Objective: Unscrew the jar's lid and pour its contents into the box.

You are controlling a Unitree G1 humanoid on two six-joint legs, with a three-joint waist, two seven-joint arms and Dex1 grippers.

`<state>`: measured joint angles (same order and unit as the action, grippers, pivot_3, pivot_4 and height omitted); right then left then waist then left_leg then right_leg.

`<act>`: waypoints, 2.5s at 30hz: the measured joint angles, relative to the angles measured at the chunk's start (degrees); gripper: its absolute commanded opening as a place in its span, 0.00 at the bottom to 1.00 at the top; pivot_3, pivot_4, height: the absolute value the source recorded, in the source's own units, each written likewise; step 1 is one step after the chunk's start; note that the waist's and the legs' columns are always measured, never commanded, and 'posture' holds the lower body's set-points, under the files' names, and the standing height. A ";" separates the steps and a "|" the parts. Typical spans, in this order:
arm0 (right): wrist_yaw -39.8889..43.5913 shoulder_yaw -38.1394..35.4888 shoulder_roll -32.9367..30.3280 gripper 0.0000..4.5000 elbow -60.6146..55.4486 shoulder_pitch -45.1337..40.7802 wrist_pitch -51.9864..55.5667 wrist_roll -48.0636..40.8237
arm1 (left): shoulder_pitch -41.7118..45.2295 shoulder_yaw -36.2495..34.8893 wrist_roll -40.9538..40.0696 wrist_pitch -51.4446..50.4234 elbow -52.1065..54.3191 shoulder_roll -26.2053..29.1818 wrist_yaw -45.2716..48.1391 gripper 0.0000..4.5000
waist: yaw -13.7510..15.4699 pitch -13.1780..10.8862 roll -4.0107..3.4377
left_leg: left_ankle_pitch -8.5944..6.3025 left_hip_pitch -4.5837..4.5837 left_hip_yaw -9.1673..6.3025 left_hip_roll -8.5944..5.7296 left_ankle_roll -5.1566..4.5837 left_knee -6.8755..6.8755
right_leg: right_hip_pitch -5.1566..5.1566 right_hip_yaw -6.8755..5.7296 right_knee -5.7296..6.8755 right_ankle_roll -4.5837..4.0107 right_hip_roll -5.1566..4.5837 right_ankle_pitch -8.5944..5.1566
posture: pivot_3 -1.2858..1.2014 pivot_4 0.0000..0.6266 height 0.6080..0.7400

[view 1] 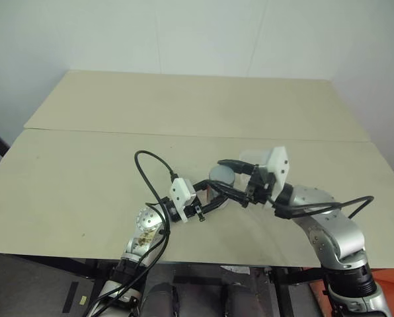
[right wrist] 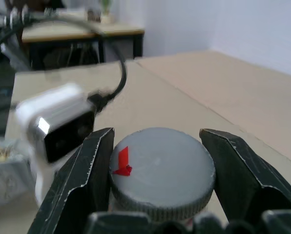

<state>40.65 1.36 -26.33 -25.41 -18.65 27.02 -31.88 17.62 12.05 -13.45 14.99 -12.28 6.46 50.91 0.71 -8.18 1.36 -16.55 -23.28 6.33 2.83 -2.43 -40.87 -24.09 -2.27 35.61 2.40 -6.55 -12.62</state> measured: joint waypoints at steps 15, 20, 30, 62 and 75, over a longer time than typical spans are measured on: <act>-6.21 -12.41 -6.80 0.61 -2.29 15.16 0.91 1.64 | -0.34 -0.17 -0.07 -0.10 0.16 1.12 -0.66 0.44 | 0.42 0.03 -0.05 | -0.01 -0.01 0.04 -0.01 -0.01 0.01 | 0.00 0.01 -0.05 0.00 -0.01 0.00 | 0.52 0.24 1.00; -7.74 -13.28 -11.18 0.61 -2.16 23.76 2.99 7.07 | 0.04 -0.63 -0.14 -0.13 0.05 1.42 -0.38 0.44 | -0.14 0.05 -0.09 | 0.00 0.08 0.01 0.00 0.00 0.02 | 0.03 0.05 0.03 0.00 0.01 0.00 | 0.52 0.24 1.00; -12.60 -9.19 -10.92 0.88 -1.56 25.47 15.25 9.48 | 3.05 -0.84 -0.18 -0.50 -1.34 1.59 0.61 0.44 | 0.17 0.08 -0.10 | -0.03 0.00 -0.03 -0.02 -0.04 0.02 | 0.05 0.01 -0.11 0.01 0.01 -0.01 | 0.52 0.24 1.00; -18.64 -13.43 -2.29 0.99 -9.16 24.67 9.69 10.84 | 63.71 31.25 58.61 8.61 -65.41 -6.03 -55.22 0.44 | 1.40 0.03 0.01 | -0.03 -0.54 0.17 -0.18 -0.11 0.01 | -0.13 -0.13 -0.55 0.26 0.00 0.08 | 0.52 0.24 1.00; -22.04 -16.64 1.44 0.99 -17.08 31.42 9.71 8.98 | 69.07 56.03 86.64 2.28 -68.75 -9.26 -79.49 0.44 | 1.56 0.01 0.03 | -0.06 -0.60 0.14 -0.12 -0.15 -0.02 | -0.30 -0.09 -0.47 0.25 -0.01 0.06 | 0.52 0.24 1.00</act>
<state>18.62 -15.28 -24.88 -42.49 12.77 36.73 -22.90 86.69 68.08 73.19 17.27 -81.02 -2.80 -28.58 2.28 -8.17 1.40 -16.61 -23.89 6.47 2.71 -2.59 -40.89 -24.39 -2.36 35.15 2.65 -6.56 -12.56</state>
